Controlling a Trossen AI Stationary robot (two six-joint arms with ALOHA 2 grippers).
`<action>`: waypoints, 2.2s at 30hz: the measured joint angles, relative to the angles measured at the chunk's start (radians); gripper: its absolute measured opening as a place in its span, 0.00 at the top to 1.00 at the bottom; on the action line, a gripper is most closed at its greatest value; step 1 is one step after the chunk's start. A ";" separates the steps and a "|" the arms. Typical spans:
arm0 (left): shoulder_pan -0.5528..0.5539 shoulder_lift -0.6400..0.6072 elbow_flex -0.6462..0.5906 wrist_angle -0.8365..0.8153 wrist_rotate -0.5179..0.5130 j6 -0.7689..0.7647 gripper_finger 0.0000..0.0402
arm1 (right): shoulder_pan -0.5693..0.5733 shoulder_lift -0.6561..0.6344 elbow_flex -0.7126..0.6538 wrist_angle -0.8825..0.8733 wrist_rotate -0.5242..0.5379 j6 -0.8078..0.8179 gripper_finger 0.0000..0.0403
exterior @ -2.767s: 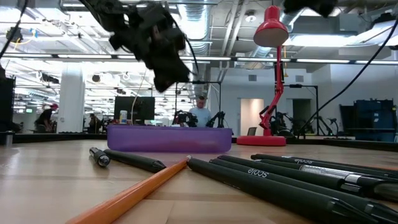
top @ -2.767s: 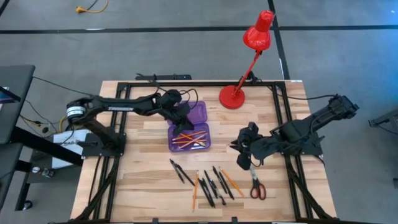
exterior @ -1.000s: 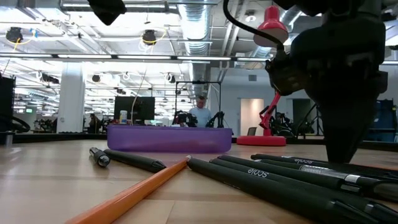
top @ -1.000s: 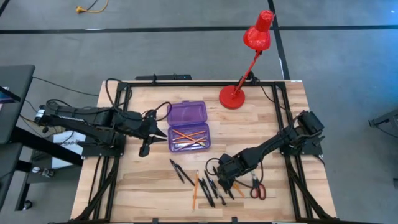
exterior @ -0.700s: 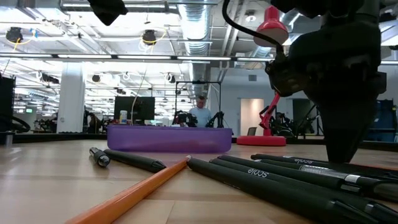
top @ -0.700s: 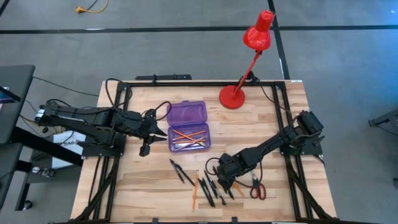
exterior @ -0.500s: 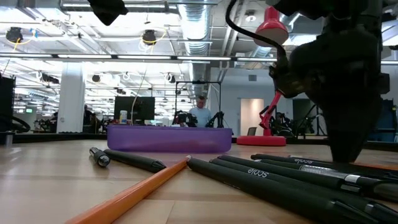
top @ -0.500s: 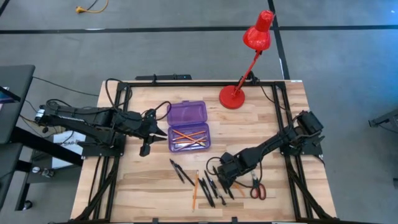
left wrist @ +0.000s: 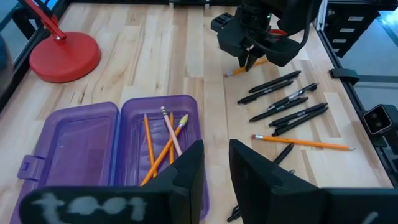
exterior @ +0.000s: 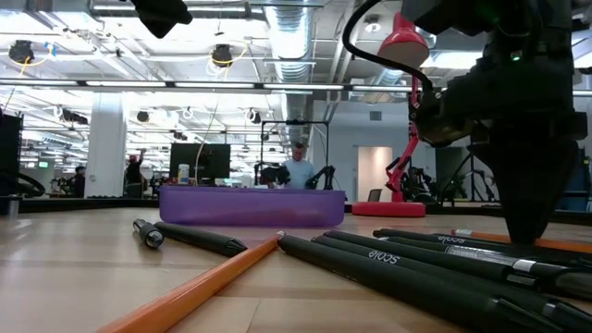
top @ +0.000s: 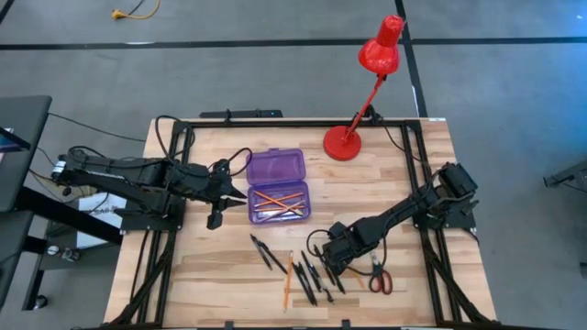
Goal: Pick & place school supplies into a supply box
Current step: Put the orange pencil into the purple supply box
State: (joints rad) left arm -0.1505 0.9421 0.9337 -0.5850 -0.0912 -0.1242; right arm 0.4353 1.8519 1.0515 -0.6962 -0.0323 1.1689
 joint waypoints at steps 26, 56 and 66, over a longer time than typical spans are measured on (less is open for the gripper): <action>0.000 0.000 0.000 0.000 0.005 -0.021 0.84 | -0.246 -0.213 -0.006 0.186 -0.267 -0.632 1.00; 0.001 0.000 0.000 0.002 -0.003 -0.065 0.84 | -0.678 -0.114 0.054 0.632 -0.725 -0.828 1.00; 0.001 0.000 0.000 0.000 -0.015 -0.089 0.84 | -0.746 0.078 0.227 0.591 -0.721 -0.881 1.00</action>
State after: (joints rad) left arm -0.1497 0.9417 0.9337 -0.5846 -0.1062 -0.2130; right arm -0.3106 1.9294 1.2787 -0.1053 -0.7529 0.2883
